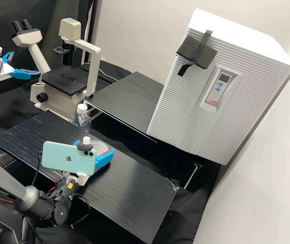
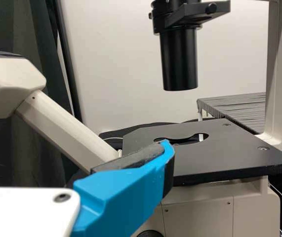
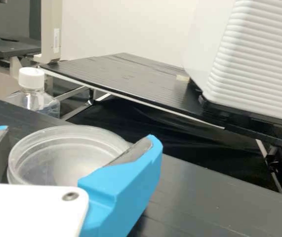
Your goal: Close the petri dish lid.
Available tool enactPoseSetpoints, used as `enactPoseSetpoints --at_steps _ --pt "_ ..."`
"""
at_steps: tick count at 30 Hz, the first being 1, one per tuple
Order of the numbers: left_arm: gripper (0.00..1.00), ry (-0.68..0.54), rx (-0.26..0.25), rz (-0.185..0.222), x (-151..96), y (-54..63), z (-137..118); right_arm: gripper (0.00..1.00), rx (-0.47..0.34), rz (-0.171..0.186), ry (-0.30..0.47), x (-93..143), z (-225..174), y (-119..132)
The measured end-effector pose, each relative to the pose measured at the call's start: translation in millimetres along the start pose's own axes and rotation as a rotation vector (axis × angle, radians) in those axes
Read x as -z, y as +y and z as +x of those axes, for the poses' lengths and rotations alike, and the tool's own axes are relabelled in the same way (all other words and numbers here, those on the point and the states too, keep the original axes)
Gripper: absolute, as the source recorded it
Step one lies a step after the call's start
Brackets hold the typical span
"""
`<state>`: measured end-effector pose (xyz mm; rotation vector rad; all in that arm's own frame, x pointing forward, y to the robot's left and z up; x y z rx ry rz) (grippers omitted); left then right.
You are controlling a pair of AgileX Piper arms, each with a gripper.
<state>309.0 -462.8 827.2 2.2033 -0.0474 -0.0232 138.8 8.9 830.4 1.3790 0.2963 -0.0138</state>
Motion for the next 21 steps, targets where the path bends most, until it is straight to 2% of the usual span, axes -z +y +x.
enactPoseSetpoints --at_steps 6,10,15,21 --pt "1.0 0.0 0.0 0.0 0 0.0 0 1.0 -0.04 -0.025 0.002 4 -2 4" --pt "1.0 0.0 0.0 0.0 0 0.0 0 1.0 -0.095 -0.013 0.003 9 -5 9" --pt "1.0 0.0 0.0 0.0 0 0.0 0 1.0 -0.228 0.022 -0.023 11 -11 22" --pt "1.0 0.0 0.0 0.0 0 0.0 0 1.0 -0.348 0.086 -0.022 11 -12 32"
